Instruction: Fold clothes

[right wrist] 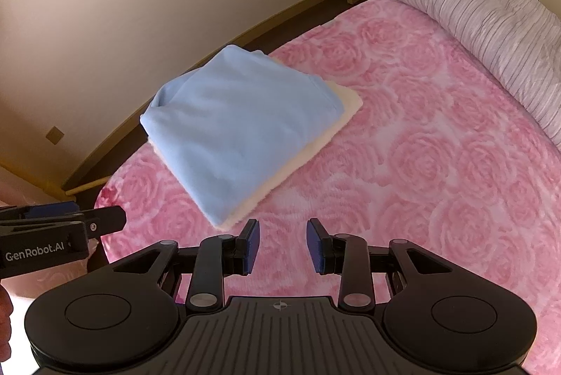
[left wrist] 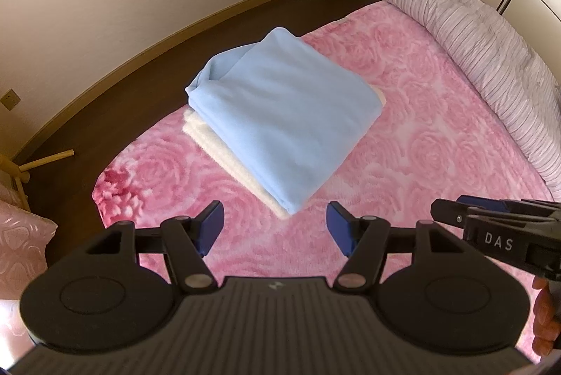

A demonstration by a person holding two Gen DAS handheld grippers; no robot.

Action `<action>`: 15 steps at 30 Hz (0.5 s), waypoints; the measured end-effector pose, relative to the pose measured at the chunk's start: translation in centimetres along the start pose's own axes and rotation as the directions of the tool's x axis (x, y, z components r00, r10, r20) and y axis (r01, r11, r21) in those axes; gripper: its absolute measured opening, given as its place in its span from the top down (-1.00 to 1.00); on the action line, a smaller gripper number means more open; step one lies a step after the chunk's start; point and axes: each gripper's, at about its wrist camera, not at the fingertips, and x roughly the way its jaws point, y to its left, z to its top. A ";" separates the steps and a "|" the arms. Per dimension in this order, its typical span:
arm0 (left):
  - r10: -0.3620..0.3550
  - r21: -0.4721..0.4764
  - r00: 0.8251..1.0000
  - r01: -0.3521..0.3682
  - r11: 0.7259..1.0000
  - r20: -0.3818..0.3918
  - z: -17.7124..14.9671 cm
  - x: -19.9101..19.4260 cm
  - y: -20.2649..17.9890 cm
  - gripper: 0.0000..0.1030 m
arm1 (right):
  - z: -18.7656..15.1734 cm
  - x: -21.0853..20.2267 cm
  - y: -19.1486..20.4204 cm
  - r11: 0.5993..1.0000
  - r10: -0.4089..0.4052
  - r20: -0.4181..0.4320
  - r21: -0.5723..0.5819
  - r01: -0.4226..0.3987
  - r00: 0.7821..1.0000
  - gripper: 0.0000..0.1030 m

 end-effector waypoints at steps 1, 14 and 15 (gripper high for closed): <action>0.001 0.000 1.000 -0.001 1.000 -0.002 0.1 0.1 0.0 -0.19 | 0.1 0.1 0.0 1.000 0.001 -0.001 0.002 -0.001 1.000 0.34; 0.015 0.001 1.000 -0.015 1.000 -0.002 0.2 0.3 0.0 -0.19 | 0.4 0.3 0.1 1.000 0.001 -0.001 0.017 -0.001 1.000 0.34; 0.017 0.003 1.000 -0.017 1.000 0.003 0.1 0.2 0.0 -0.19 | 0.4 0.2 0.1 1.000 0.001 0.001 0.017 -0.001 1.000 0.34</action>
